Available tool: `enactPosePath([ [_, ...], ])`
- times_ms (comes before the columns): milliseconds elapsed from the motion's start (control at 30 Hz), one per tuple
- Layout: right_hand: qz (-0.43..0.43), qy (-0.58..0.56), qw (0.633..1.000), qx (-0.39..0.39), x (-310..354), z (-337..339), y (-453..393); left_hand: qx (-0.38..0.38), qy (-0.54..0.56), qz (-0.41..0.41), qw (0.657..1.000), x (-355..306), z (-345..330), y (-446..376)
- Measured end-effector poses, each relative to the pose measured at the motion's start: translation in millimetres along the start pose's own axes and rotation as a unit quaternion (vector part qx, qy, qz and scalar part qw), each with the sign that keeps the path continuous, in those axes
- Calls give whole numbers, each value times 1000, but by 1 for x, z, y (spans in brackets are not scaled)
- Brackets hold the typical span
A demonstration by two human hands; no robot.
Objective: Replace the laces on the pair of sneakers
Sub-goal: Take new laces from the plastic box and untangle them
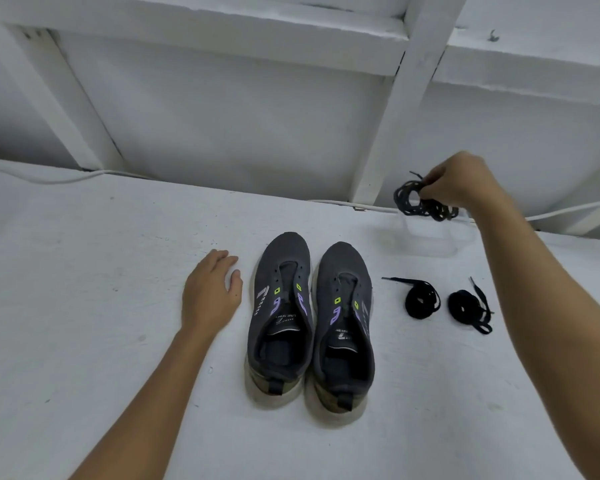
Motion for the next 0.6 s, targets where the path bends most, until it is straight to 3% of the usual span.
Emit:
enactPosePath([
  [233,86,-69,994,-25,85,29,9,-11,-5,-6,1000,0,1,0],
  [400,98,-83,991,22,125,-33,6,-8,-4,-6,1000,-1,2,1],
  [600,64,-65,994,66,129,-126,9,-18,-11,-2,1000,-3,4,-1],
])
Point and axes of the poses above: each hand's wrist, its own y-axis away from the middle knuckle, its own z-axis out of the back of the hand, x = y × z, the point moved 10 cm from there along -y, towards the middle knuckle
